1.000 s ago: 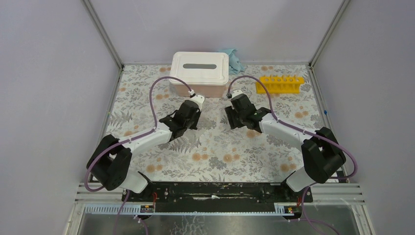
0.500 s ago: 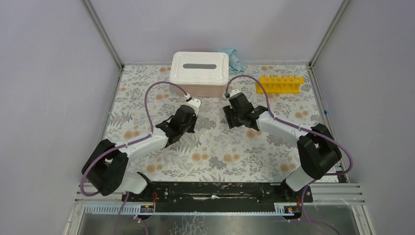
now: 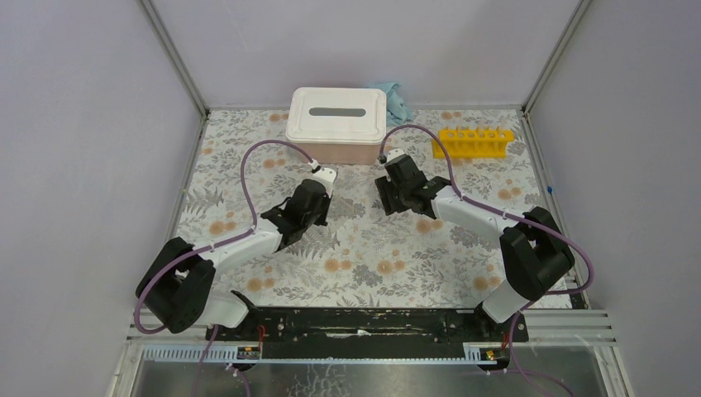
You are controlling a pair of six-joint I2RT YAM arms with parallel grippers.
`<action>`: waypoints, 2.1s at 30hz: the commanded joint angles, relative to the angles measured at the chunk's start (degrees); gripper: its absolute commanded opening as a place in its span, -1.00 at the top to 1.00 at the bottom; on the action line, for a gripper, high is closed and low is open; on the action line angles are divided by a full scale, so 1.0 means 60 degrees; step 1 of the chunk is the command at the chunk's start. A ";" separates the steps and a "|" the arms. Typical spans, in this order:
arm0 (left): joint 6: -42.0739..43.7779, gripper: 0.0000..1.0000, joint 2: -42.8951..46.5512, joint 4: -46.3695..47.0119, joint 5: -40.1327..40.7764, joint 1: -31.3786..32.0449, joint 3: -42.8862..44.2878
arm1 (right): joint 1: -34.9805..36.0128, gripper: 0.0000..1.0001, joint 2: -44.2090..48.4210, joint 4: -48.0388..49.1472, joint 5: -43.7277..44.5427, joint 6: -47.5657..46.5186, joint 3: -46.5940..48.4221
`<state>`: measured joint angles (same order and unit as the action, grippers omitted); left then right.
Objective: Organize the chemistry lab equipment
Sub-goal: Insert the test tube into the slot of the test tube rack, then pick up the test tube at the center of the board.
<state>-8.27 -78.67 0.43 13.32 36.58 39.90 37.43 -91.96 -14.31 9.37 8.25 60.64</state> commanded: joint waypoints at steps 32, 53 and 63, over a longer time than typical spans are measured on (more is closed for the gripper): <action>-0.0019 -0.08 0.1423 -0.1037 0.0633 -0.0076 0.1103 | -0.0387 -0.30 -0.0012 -0.0058 0.1245 0.0936 0.0772; -0.0423 -0.30 0.1930 -0.2935 -0.0645 -0.0072 0.2719 | -0.2356 -0.26 -0.2355 0.0085 0.1237 0.0776 0.1738; -0.0489 -0.31 0.2023 -0.3000 -0.0696 -0.0064 0.2682 | -0.2372 -0.14 -0.2895 -0.0058 0.0751 0.0920 0.1800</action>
<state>-10.63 -67.53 -17.54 9.96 36.34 54.52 23.20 -108.84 -14.63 15.31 13.34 69.17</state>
